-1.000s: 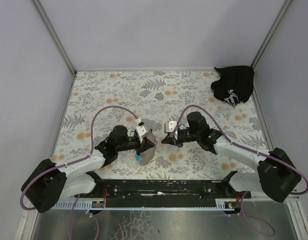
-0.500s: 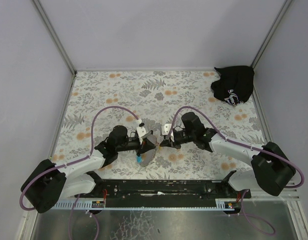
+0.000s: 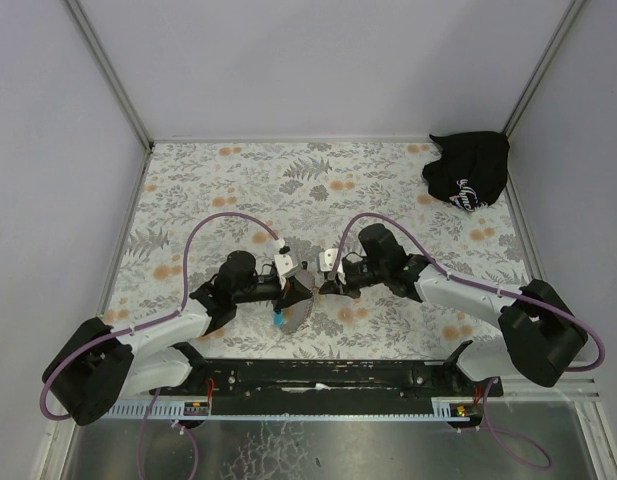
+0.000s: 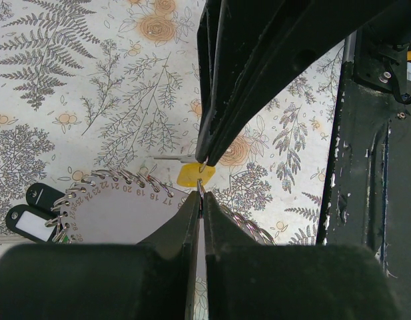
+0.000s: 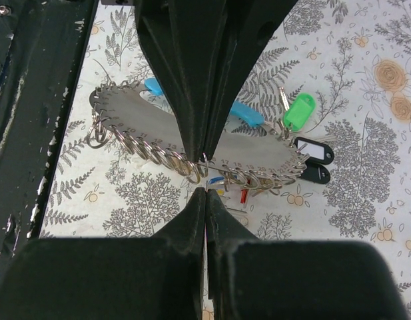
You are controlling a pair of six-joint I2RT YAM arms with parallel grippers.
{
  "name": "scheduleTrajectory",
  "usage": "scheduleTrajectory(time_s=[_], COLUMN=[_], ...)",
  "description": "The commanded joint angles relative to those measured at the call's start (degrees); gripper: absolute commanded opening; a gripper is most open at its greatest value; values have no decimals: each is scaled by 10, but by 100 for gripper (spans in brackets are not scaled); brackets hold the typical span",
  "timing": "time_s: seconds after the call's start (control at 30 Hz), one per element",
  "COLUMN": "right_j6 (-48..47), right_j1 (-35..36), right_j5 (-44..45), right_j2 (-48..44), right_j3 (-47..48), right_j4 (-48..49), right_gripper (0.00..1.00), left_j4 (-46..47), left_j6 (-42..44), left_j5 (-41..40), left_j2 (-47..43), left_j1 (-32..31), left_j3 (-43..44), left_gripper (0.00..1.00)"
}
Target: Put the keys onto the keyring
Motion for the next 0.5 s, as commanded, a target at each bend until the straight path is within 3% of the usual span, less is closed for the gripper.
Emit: scheduleTrajectory(time_s=[0.0, 0.47], right_j6=[-16, -13], right_j1=[8, 8], right_j5=[-6, 5], right_j2=[-2, 1], right_j3=[25, 24], right_j4=[-8, 1], right_gripper=[0, 0], left_j4=[32, 32], left_j6=[5, 4], left_j5=[10, 18], left_j2=[-2, -1], left_j1=[-4, -4], left_j3=[18, 19], left_gripper=[0, 0])
